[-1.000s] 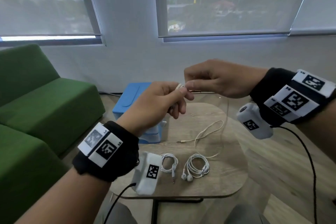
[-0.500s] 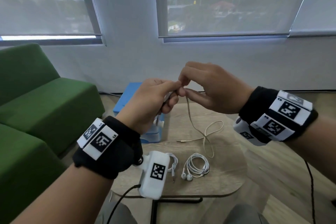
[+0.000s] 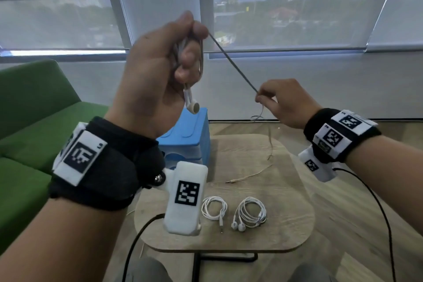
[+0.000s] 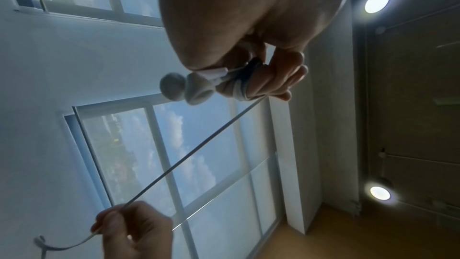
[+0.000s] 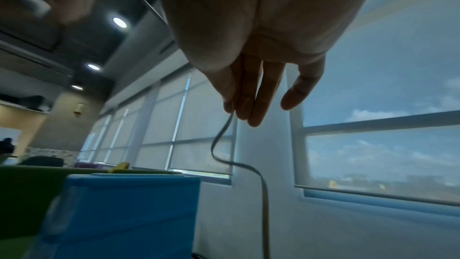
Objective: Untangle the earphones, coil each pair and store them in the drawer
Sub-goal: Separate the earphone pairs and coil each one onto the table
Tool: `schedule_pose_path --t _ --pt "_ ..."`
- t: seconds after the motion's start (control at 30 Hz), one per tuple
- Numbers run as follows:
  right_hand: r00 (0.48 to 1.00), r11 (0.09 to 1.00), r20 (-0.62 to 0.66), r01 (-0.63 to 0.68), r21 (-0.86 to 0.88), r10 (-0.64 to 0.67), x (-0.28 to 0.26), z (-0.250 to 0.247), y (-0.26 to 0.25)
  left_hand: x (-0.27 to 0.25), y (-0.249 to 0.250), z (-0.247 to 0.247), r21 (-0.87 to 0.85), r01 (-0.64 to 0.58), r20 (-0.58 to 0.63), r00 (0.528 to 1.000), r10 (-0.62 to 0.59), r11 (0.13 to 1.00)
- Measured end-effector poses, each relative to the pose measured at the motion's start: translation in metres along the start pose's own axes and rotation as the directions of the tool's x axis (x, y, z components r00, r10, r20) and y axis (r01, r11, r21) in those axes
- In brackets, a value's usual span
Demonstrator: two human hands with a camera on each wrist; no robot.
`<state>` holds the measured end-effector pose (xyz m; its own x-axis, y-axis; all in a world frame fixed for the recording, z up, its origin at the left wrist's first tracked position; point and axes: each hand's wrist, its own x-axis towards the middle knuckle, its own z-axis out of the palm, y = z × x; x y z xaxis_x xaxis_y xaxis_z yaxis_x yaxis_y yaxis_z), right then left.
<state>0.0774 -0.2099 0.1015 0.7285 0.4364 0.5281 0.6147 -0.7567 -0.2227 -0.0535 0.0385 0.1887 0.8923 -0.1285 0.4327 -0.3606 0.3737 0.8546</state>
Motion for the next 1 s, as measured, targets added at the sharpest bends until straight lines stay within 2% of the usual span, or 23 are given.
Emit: schedule_pose_path --t 0.1,0.23,0.33,0.43,0.57,0.7,0.8,1.0 --pt "0.987 0.989 0.062 -0.146 -0.039 0.148 0.003 0.002 0.016 0.000 0.008 0.002 -0.027 -0.043 0.003 0.999 0.043 0.999" --pt "0.944 0.950 0.103 -0.310 -0.041 0.313 0.011 -0.003 0.024 0.004 0.007 0.002 -0.056 -0.042 -0.031 0.999 0.041 0.998" --pt "0.928 0.931 0.065 -0.366 -0.019 0.366 0.019 -0.013 0.024 0.003 0.006 0.001 -0.071 -0.044 -0.046 0.998 0.041 0.996" --pt "0.917 0.908 -0.010 -0.394 0.146 0.400 0.029 -0.026 0.017 0.004 0.005 0.000 -0.067 -0.048 -0.046 0.998 0.045 0.997" --pt "0.921 0.856 -0.067 -0.327 0.401 0.383 0.046 -0.043 -0.006 0.009 0.001 -0.001 -0.036 -0.039 -0.088 0.996 0.036 0.999" --pt "0.930 0.814 -0.136 -0.221 0.536 0.342 0.061 -0.060 -0.028 0.010 -0.006 -0.004 0.013 -0.023 -0.111 0.994 0.024 1.000" --pt "0.928 0.789 -0.187 -0.153 0.595 0.321 0.069 -0.074 -0.041 0.011 -0.009 -0.008 0.013 -0.009 -0.118 0.993 0.010 1.000" --pt "0.916 0.813 -0.309 -0.030 0.582 0.256 0.076 -0.103 -0.061 0.011 -0.011 -0.011 0.027 0.002 -0.135 0.991 0.002 1.000"
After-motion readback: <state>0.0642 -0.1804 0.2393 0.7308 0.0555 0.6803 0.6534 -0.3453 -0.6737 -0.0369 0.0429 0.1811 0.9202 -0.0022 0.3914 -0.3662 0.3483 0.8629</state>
